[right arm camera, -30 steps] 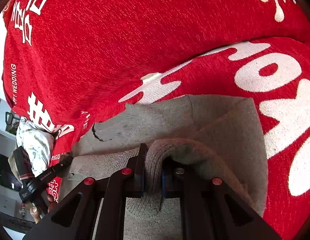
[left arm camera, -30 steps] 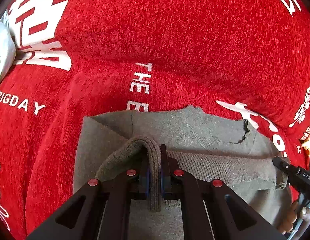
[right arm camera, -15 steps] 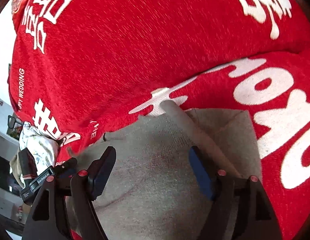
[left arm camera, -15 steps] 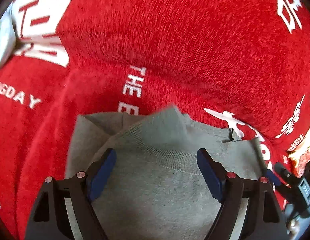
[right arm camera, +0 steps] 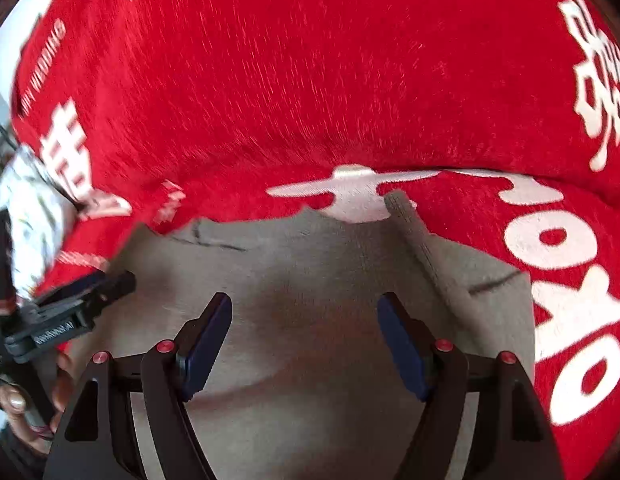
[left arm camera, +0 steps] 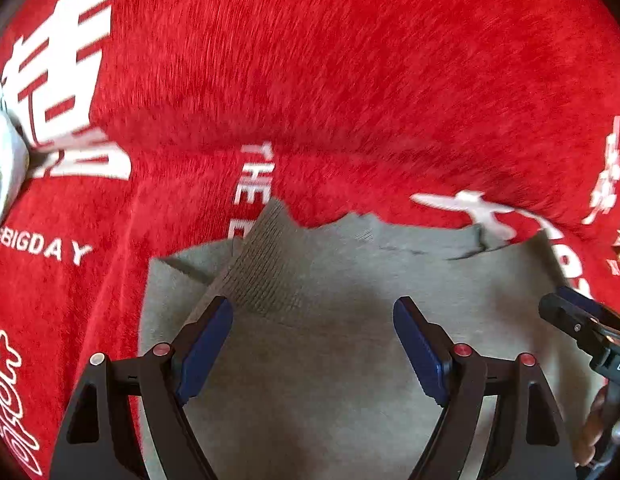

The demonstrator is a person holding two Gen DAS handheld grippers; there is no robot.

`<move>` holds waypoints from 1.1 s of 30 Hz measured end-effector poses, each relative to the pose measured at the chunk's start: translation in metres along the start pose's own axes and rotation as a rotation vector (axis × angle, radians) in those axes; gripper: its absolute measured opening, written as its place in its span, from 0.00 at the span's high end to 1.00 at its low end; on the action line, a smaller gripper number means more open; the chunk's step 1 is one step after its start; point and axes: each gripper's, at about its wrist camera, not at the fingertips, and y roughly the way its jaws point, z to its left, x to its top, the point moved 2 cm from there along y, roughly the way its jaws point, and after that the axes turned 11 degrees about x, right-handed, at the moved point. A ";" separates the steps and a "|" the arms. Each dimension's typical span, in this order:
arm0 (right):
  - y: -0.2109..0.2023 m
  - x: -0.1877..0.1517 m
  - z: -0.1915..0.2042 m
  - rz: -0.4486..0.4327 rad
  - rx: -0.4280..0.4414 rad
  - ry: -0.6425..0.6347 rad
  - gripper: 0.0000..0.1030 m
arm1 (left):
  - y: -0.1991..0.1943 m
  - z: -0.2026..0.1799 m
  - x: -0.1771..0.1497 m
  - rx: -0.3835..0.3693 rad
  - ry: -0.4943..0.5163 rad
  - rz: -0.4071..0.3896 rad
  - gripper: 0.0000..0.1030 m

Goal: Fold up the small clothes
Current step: 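Open both tools and withdraw them from the folded sweater, then move both tools over the folded sweater toward its edge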

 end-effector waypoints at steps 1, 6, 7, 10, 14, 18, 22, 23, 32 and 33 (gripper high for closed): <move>0.005 0.001 -0.004 0.012 -0.039 -0.006 0.24 | 0.008 0.003 -0.001 0.007 -0.006 0.015 0.19; 0.010 0.004 -0.052 0.009 -0.153 0.090 0.24 | 0.016 0.001 -0.007 0.052 0.060 -0.019 0.19; 0.007 0.003 -0.057 -0.010 -0.122 0.107 0.24 | 0.016 -0.001 -0.007 0.063 0.073 -0.024 0.19; 0.002 0.004 -0.052 -0.017 -0.138 0.096 0.24 | 0.015 -0.004 -0.007 0.085 0.085 -0.031 0.19; -0.014 0.009 -0.027 -0.071 -0.160 0.023 0.24 | -0.001 -0.004 -0.008 0.051 0.069 -0.057 0.19; -0.024 0.005 -0.002 -0.067 -0.121 -0.027 0.24 | -0.021 -0.005 -0.014 0.026 0.063 -0.083 0.19; -0.032 -0.025 0.016 -0.045 -0.093 -0.060 0.23 | -0.039 -0.008 -0.035 0.000 0.065 -0.101 0.19; -0.030 -0.031 0.017 -0.032 -0.096 -0.070 0.23 | -0.039 -0.010 -0.044 0.008 0.083 -0.099 0.19; -0.066 -0.080 -0.003 -0.053 -0.206 -0.076 0.22 | -0.054 0.019 -0.090 0.057 0.032 -0.095 0.18; -0.073 -0.083 0.003 -0.069 -0.201 -0.074 0.22 | -0.059 0.019 -0.092 0.048 0.021 -0.099 0.18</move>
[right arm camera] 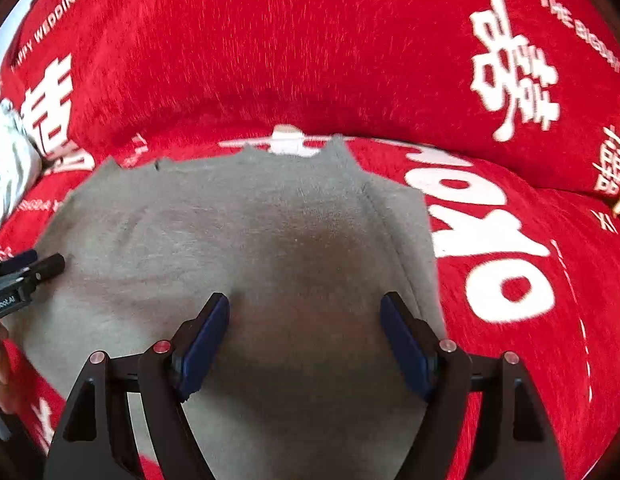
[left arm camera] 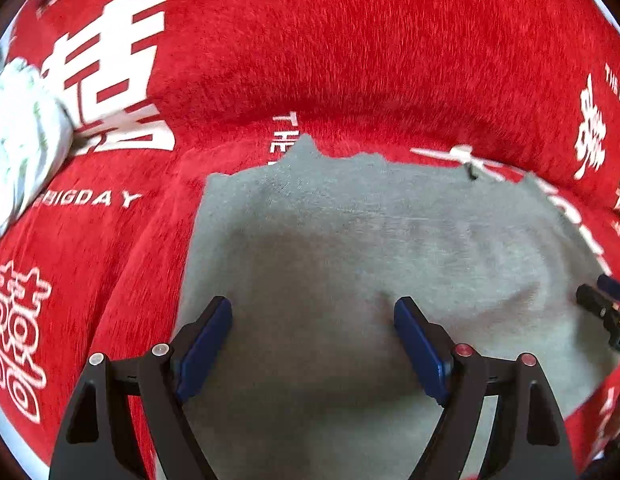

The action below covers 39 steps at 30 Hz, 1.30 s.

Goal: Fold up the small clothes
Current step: 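Move both tools over the folded sweater toward its edge, then grasp the folded sweater edge with the left tool while the right tool grasps beside it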

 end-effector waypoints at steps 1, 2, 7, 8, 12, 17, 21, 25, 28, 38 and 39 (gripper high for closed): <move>-0.006 -0.002 0.006 -0.012 0.017 -0.003 0.22 | -0.007 -0.005 -0.003 -0.012 0.000 -0.008 0.18; -0.010 -0.006 0.015 -0.020 0.040 -0.015 0.22 | -0.013 -0.011 -0.008 -0.019 0.014 -0.016 0.18; -0.001 -0.042 0.049 0.043 0.033 -0.134 0.21 | -0.021 -0.031 -0.038 0.038 0.089 -0.035 0.18; 0.002 -0.050 0.047 0.053 0.011 -0.140 0.21 | -0.019 -0.029 -0.045 0.042 0.091 -0.023 0.17; -0.011 -0.071 0.017 0.006 0.028 -0.072 0.19 | -0.024 -0.009 -0.069 0.028 0.064 -0.038 0.07; -0.026 -0.082 -0.003 -0.005 0.019 -0.045 0.19 | -0.031 0.004 -0.078 0.019 0.061 -0.043 0.07; -0.032 -0.088 -0.002 -0.004 0.007 -0.050 0.19 | -0.037 0.009 -0.085 0.017 0.053 -0.040 0.07; -0.045 -0.091 -0.003 0.010 -0.024 -0.030 0.19 | -0.051 0.018 -0.093 0.017 0.046 -0.035 0.07; -0.060 -0.091 -0.006 -0.015 -0.055 0.021 0.18 | -0.062 0.039 -0.097 0.010 -0.017 -0.045 0.07; -0.056 -0.066 0.028 -0.041 0.028 0.038 0.18 | -0.033 0.097 -0.097 -0.295 -0.337 0.065 0.08; -0.052 -0.064 0.034 -0.034 0.034 0.031 0.18 | -0.031 0.096 -0.093 -0.321 -0.348 0.066 0.08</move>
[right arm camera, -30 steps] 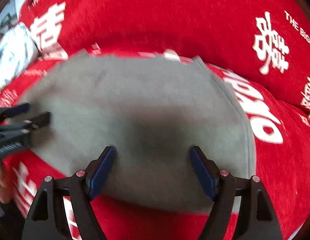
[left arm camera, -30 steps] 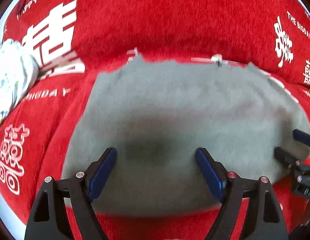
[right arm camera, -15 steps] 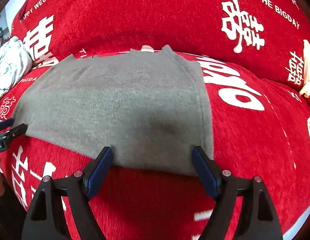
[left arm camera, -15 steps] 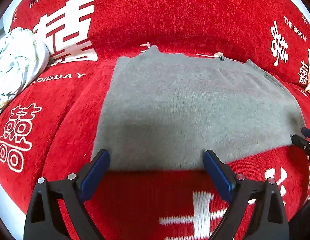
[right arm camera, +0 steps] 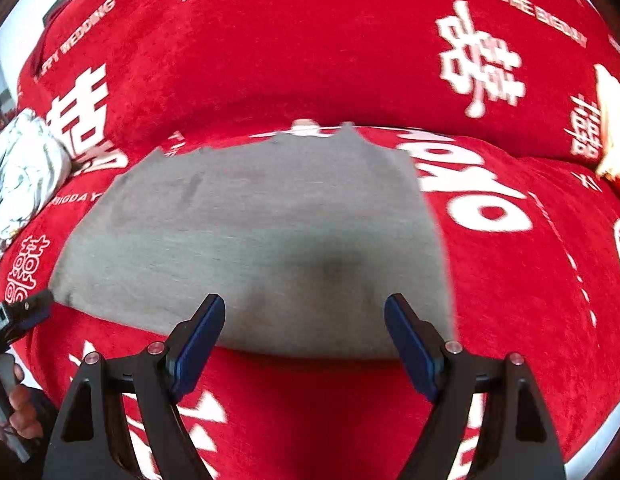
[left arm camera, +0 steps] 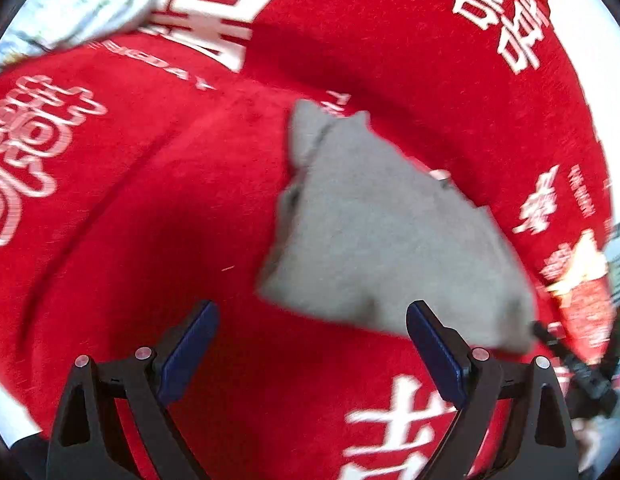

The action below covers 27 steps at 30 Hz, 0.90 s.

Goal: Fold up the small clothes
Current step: 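Grasp the folded sweater edge with the left tool while the right tool grasps beside it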

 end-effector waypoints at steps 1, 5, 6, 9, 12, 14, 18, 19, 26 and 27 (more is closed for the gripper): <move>0.007 0.003 0.009 0.010 0.008 -0.014 0.18 | 0.002 -0.002 0.004 -0.042 -0.019 0.001 0.08; 0.026 0.018 0.038 0.034 0.018 -0.073 0.18 | 0.021 -0.004 0.017 -0.198 -0.080 0.041 0.47; 0.031 0.025 0.046 0.037 0.023 -0.088 0.18 | 0.030 -0.003 0.020 -0.239 -0.101 0.064 0.53; 0.046 0.048 0.068 0.051 0.057 -0.105 0.18 | 0.040 0.007 0.024 -0.315 -0.152 0.068 0.63; 0.064 0.070 0.092 0.075 0.111 -0.120 0.18 | 0.039 0.010 0.022 -0.360 -0.151 0.047 0.72; 0.086 0.087 0.113 0.114 0.160 -0.120 0.18 | 0.043 0.013 0.022 -0.353 -0.152 0.045 0.87; 0.140 0.114 0.156 0.200 0.219 -0.121 0.18 | 0.045 0.012 0.023 -0.356 -0.160 0.049 0.89; 0.155 0.121 0.167 0.223 0.220 -0.124 0.18 | 0.045 0.010 0.023 -0.346 -0.151 0.047 0.89; 0.246 0.133 0.231 0.395 0.184 -0.169 0.11 | 0.043 0.010 0.020 -0.299 -0.108 0.033 0.89; 0.253 0.132 0.239 0.397 0.148 -0.208 0.03 | 0.043 0.010 0.022 -0.299 -0.107 0.033 0.89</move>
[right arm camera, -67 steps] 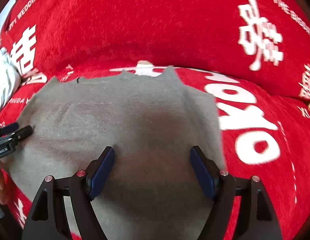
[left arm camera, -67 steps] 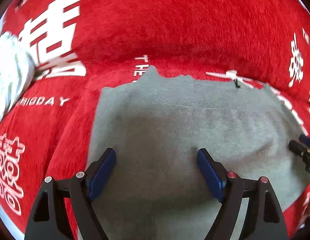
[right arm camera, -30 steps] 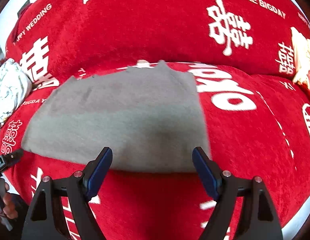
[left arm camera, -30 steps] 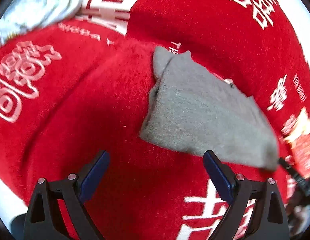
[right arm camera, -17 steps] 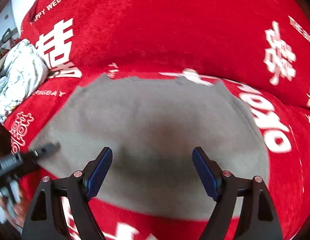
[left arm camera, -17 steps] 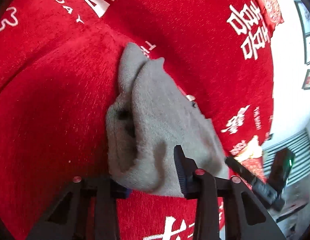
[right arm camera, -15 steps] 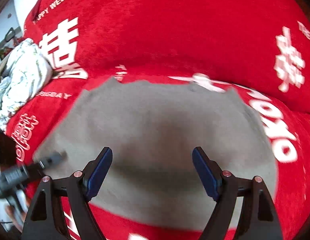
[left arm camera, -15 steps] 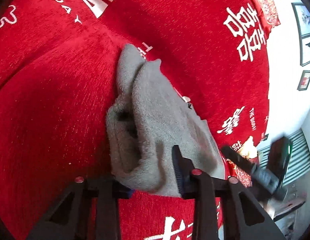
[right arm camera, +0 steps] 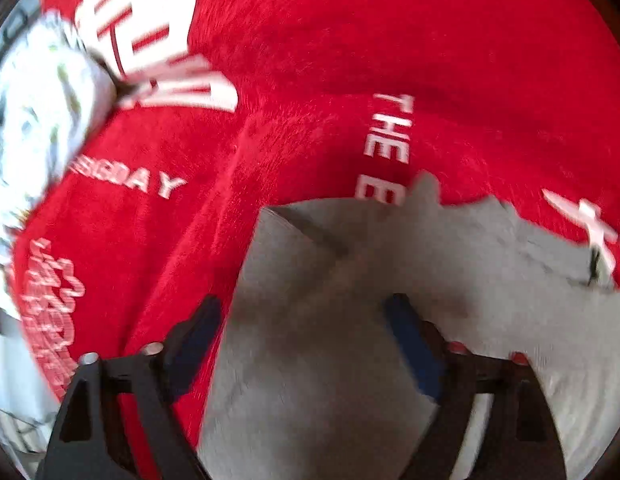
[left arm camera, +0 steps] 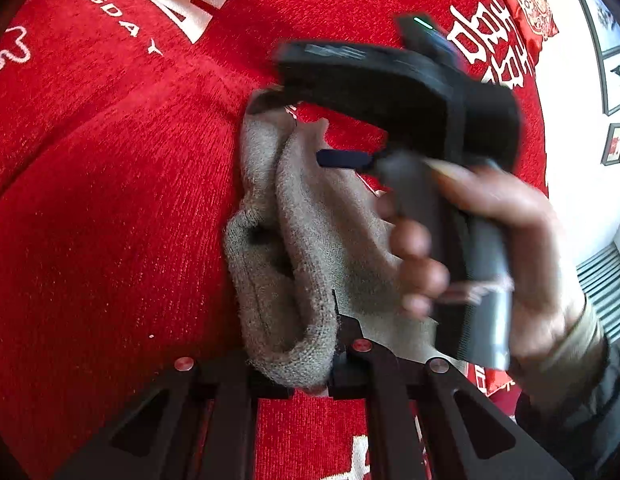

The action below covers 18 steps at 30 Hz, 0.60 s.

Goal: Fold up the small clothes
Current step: 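Grasp the folded sweater edge with the left tool while the right tool grasps beside it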

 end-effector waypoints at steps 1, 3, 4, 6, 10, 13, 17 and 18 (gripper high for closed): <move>0.011 0.002 0.009 0.017 -0.059 -0.051 0.03 | 0.000 0.000 0.001 0.000 -0.002 0.001 0.89; 0.026 0.004 0.018 0.051 -0.165 -0.126 0.11 | 0.000 0.001 0.002 -0.003 -0.008 0.004 0.89; 0.026 0.004 0.021 0.037 -0.169 -0.148 0.20 | 0.000 0.001 0.001 -0.002 -0.008 0.004 0.89; 0.020 0.007 0.016 0.024 -0.174 -0.137 0.43 | -0.001 -0.001 0.001 0.014 0.005 -0.005 0.90; -0.002 0.011 -0.013 0.004 -0.086 -0.073 0.75 | -0.004 -0.015 0.001 0.074 0.080 -0.044 0.91; -0.012 0.011 -0.019 -0.024 -0.021 -0.044 0.77 | -0.008 -0.025 -0.001 0.124 0.136 -0.073 0.91; -0.024 0.011 -0.030 -0.064 0.082 0.036 0.77 | -0.014 -0.036 -0.002 0.164 0.187 -0.106 0.91; -0.027 0.011 -0.032 -0.070 0.098 0.047 0.77 | -0.015 -0.039 -0.002 0.168 0.196 -0.112 0.91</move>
